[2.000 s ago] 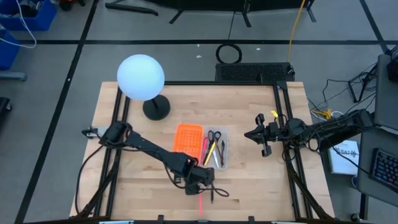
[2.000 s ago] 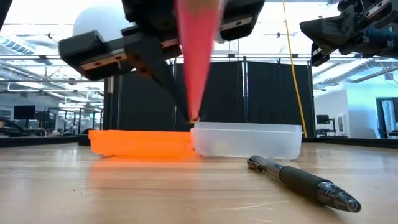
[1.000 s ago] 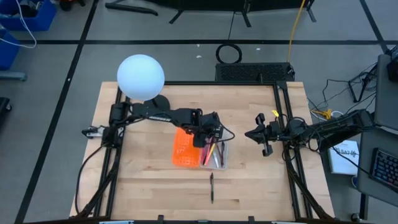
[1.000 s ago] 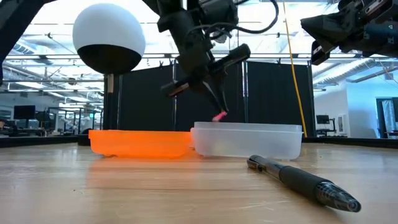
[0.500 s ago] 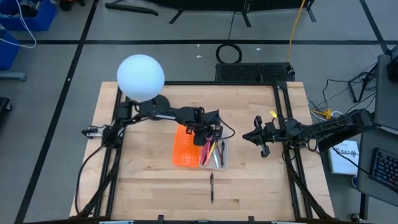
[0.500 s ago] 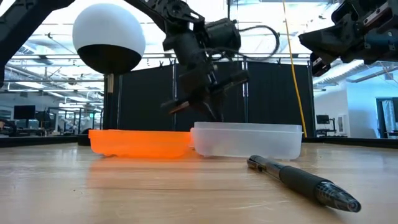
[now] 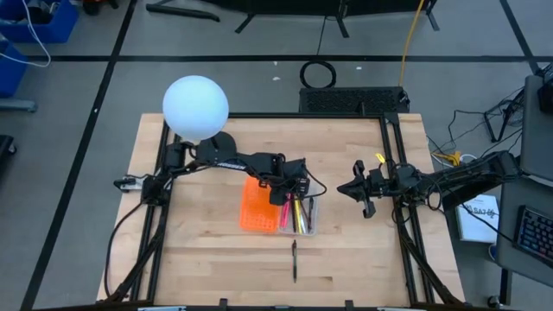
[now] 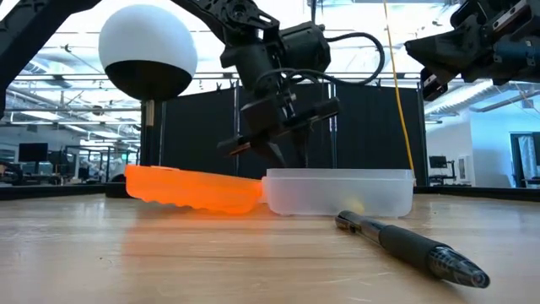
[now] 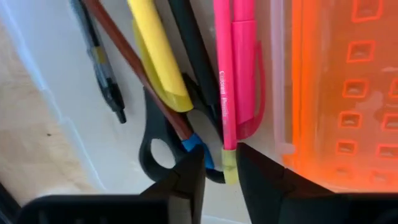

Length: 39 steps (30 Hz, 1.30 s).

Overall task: Pick & place school supplies into a supply box
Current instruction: Put the pink pencil into the orange supply box, then put the transparent pen into the orange supply box

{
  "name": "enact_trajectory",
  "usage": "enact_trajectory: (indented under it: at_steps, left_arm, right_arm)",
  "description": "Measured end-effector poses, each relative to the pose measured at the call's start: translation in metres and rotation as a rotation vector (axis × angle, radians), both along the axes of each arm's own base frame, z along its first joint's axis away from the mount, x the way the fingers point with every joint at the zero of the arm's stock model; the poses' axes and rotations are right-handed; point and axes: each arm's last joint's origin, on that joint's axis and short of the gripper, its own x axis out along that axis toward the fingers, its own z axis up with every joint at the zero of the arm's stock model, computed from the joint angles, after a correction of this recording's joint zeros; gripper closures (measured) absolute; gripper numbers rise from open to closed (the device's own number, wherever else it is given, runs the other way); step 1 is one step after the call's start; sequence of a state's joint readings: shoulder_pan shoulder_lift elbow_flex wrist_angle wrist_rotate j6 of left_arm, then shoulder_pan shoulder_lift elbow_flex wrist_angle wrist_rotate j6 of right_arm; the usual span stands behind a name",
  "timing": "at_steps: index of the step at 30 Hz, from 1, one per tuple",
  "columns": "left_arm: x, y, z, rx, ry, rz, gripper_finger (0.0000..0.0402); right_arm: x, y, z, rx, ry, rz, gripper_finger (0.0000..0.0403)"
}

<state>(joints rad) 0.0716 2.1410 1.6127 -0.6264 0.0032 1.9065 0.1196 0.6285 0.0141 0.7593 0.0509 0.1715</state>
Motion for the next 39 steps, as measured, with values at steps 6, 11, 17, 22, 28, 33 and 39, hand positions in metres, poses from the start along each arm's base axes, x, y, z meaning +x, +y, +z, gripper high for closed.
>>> enact_trajectory:
  at_steps: [6, 11, 17, 22, 28, 33, 39]
  left_arm:
    - [0.0, -0.005, 0.004, 0.016, -0.01, -0.006, 0.0278]
    - [-0.007, -0.009, 0.046, -0.056, -0.128, 0.087, 0.0276]
    - [-0.039, 0.009, 0.118, -0.476, -0.234, 0.308, 0.031]
    - [-0.089, 0.007, 0.148, -0.76, -0.085, 0.401, 0.0389]
    - [-0.142, -0.012, 0.132, -0.951, -0.287, 0.497, 0.0397]
    - [-0.194, -0.014, 0.107, -1.175, -0.495, 0.543, 0.0398]
    - [-0.24, -0.014, 0.083, -1.527, -0.755, 0.771, 0.0399]
  right_arm:
    - [0.0, 0.0, 0.0, -0.001, 0.001, 0.0, 0.0403]
    - [0.0, 0.0, 0.0, -0.008, 0.0, -0.001, 0.0403]
    - [0.0, 0.0, 0.003, -0.033, -0.031, -0.006, 0.0403]
    - [-0.001, 0.0, 0.005, -0.063, -0.054, -0.013, 0.0403]
    - [-0.001, 0.0, 0.005, -0.143, -0.062, -0.024, 0.0403]
    - [-0.001, 0.0, 0.008, -0.148, -0.096, -0.028, 0.0403]
    - [-0.001, 0.0, 0.007, -0.128, -0.08, -0.024, 0.0403]
